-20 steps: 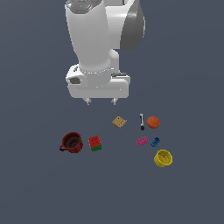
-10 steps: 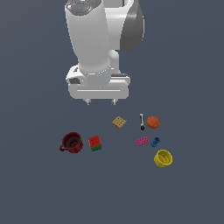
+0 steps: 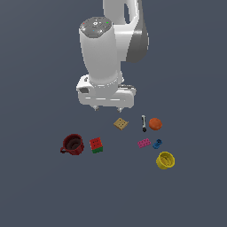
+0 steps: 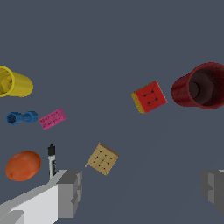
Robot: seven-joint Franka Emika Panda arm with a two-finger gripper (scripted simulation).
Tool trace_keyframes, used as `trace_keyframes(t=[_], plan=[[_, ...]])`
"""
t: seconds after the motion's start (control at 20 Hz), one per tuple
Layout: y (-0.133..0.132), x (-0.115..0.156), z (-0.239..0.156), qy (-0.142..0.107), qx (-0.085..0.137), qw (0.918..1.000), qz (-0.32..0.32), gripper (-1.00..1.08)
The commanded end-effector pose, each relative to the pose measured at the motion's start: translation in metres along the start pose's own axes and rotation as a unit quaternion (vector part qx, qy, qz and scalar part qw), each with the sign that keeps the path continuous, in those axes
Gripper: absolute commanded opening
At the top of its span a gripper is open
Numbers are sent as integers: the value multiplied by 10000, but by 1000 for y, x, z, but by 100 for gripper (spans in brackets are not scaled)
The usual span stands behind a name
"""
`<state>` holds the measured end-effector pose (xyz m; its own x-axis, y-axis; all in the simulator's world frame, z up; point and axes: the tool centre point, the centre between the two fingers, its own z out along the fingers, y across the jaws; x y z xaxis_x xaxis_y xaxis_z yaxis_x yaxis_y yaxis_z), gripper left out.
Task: Pick up a designated object from a clutter of objects.
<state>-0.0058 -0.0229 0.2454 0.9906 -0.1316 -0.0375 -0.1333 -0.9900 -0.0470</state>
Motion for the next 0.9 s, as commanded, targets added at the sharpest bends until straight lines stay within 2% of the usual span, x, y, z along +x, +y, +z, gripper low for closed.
trace_keyframes(t=[0.0,0.4,0.85], plan=[[-7,-3,15,3,12,9998,178,100],[-31,-21,80,34,22,9950,1000,100],[-48,-56,148,118,-59,9799,1988,100]])
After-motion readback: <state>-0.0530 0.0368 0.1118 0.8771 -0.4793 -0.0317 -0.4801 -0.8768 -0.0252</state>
